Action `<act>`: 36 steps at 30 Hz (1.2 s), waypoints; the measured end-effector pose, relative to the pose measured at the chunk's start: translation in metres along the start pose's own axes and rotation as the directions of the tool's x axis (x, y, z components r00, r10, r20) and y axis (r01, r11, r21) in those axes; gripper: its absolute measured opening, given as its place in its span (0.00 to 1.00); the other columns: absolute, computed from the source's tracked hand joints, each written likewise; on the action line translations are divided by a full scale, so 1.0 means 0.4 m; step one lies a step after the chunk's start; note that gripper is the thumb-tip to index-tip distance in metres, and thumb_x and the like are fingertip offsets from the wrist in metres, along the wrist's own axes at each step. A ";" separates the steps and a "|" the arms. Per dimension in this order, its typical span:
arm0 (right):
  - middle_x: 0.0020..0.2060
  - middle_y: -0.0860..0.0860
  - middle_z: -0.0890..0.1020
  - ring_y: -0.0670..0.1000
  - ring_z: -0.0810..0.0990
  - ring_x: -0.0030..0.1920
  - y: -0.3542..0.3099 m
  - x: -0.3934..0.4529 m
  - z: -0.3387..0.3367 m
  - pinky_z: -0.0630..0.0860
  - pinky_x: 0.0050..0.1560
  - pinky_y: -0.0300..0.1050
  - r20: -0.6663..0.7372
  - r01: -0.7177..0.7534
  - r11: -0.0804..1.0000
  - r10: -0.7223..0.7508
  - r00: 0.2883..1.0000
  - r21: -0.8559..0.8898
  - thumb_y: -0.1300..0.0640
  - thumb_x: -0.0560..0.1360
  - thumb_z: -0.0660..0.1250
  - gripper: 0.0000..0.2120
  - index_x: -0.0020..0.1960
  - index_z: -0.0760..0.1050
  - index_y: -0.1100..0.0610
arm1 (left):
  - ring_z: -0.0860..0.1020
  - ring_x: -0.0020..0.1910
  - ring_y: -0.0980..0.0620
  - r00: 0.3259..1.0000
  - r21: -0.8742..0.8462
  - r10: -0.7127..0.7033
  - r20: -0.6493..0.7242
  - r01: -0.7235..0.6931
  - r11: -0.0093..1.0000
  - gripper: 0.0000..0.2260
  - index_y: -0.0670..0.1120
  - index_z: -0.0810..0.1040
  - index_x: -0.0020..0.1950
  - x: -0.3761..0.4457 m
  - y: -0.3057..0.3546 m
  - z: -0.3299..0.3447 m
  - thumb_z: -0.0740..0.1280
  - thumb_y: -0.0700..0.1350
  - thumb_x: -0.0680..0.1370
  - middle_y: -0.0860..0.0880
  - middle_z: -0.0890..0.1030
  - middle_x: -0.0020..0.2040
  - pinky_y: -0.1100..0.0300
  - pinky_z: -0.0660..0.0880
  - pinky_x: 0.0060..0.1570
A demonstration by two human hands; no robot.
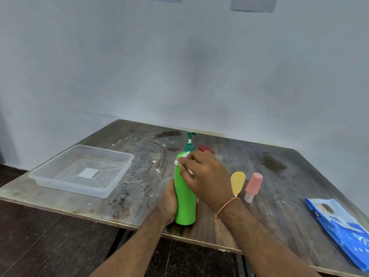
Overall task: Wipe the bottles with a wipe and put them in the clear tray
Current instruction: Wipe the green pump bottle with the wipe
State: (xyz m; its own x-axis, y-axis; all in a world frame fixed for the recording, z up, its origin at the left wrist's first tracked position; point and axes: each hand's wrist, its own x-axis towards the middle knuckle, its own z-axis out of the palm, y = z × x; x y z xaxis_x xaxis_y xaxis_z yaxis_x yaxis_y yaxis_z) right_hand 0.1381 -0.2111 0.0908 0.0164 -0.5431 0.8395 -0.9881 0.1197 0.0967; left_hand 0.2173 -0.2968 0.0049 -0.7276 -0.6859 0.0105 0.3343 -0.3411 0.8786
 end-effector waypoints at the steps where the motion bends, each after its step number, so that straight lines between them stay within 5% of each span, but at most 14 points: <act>1: 0.46 0.47 0.82 0.53 0.79 0.45 0.000 0.005 0.000 0.77 0.41 0.49 -0.045 -0.055 0.998 0.056 0.997 0.006 0.51 0.83 0.70 0.08 0.57 0.87 0.50 | 0.83 0.36 0.43 1.000 0.019 -0.008 0.025 0.007 1.000 0.32 0.43 0.88 0.39 -0.006 0.001 0.002 0.47 0.50 0.86 0.35 0.83 0.39 0.50 0.78 0.40; 5: 0.47 0.46 0.84 0.51 0.82 0.48 0.002 0.019 -0.008 0.76 0.46 0.43 -0.173 -0.247 0.966 0.257 0.951 0.077 0.52 0.81 0.74 0.08 0.60 0.88 0.50 | 0.82 0.33 0.45 0.994 0.030 -0.010 0.111 0.007 1.000 0.34 0.42 0.87 0.38 -0.024 0.010 0.009 0.44 0.48 0.86 0.38 0.84 0.36 0.53 0.79 0.36; 10: 0.48 0.44 0.86 0.46 0.82 0.49 -0.012 0.013 -0.010 0.77 0.47 0.42 -0.170 -0.393 0.897 0.427 0.888 0.202 0.51 0.82 0.73 0.09 0.61 0.87 0.48 | 0.82 0.32 0.47 0.991 0.081 0.019 0.136 -0.030 0.996 0.32 0.39 0.84 0.41 -0.032 0.012 0.007 0.43 0.46 0.87 0.39 0.84 0.35 0.56 0.80 0.34; 15: 0.50 0.42 0.87 0.40 0.83 0.51 -0.010 0.015 -0.022 0.75 0.51 0.31 -0.028 -0.577 0.721 0.634 0.773 0.383 0.48 0.82 0.72 0.09 0.59 0.88 0.48 | 0.82 0.34 0.45 0.993 0.126 0.017 0.120 -0.032 0.992 0.31 0.34 0.81 0.46 -0.020 0.002 -0.002 0.42 0.47 0.87 0.37 0.83 0.37 0.55 0.80 0.35; 20: 0.45 0.39 0.88 0.38 0.84 0.47 0.006 0.034 -0.029 0.80 0.49 0.39 0.157 -0.706 0.534 0.735 0.660 0.465 0.44 0.81 0.73 0.08 0.53 0.89 0.45 | 0.81 0.34 0.44 0.991 0.134 0.035 0.126 -0.052 0.990 0.30 0.34 0.81 0.46 -0.018 -0.002 -0.001 0.43 0.46 0.87 0.37 0.83 0.37 0.54 0.79 0.35; 24: 0.42 0.39 0.87 0.40 0.84 0.45 -0.007 0.023 -0.046 0.79 0.46 0.37 0.141 -0.658 0.531 0.711 0.689 0.534 0.48 0.79 0.75 0.04 0.47 0.88 0.42 | 0.81 0.35 0.43 0.993 0.133 0.038 0.110 -0.053 0.990 0.30 0.33 0.82 0.47 -0.012 -0.010 -0.003 0.44 0.46 0.87 0.35 0.82 0.38 0.53 0.79 0.35; 28: 0.39 0.41 0.86 0.44 0.83 0.41 -0.012 0.014 -0.062 0.81 0.44 0.44 0.092 -0.621 0.546 0.705 0.703 0.563 0.50 0.79 0.76 0.16 0.38 0.82 0.32 | 0.80 0.36 0.42 0.992 0.172 0.063 0.105 -0.080 0.982 0.28 0.34 0.82 0.46 -0.012 -0.019 -0.002 0.48 0.50 0.85 0.37 0.83 0.37 0.54 0.79 0.35; 34: 0.38 0.42 0.85 0.44 0.82 0.40 -0.026 0.017 -0.080 0.82 0.44 0.49 0.152 -0.630 0.524 0.688 0.710 0.573 0.49 0.80 0.74 0.11 0.41 0.84 0.36 | 0.83 0.39 0.44 0.991 0.163 0.120 0.051 -0.127 0.978 0.32 0.35 0.82 0.57 -0.008 -0.045 0.006 0.48 0.58 0.85 0.39 0.86 0.41 0.54 0.80 0.38; 36: 0.42 0.43 0.87 0.44 0.84 0.43 -0.026 0.006 -0.087 0.83 0.45 0.51 0.187 -0.655 0.493 0.699 0.690 0.573 0.38 0.76 0.75 0.09 0.45 0.87 0.42 | 0.84 0.41 0.44 0.987 0.204 0.152 0.045 -0.158 0.966 0.31 0.35 0.81 0.60 -0.021 -0.053 0.006 0.48 0.58 0.86 0.40 0.86 0.43 0.52 0.80 0.40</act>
State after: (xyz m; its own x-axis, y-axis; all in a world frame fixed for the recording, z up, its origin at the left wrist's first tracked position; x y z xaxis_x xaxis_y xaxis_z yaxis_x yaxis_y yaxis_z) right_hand 0.1537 -0.1847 0.1102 -0.7080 -0.4469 0.5468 -0.5855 -0.0615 -0.8084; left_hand 0.2147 -0.2822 -0.0127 -0.6941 -0.7005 0.1657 0.3157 -0.0894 0.9446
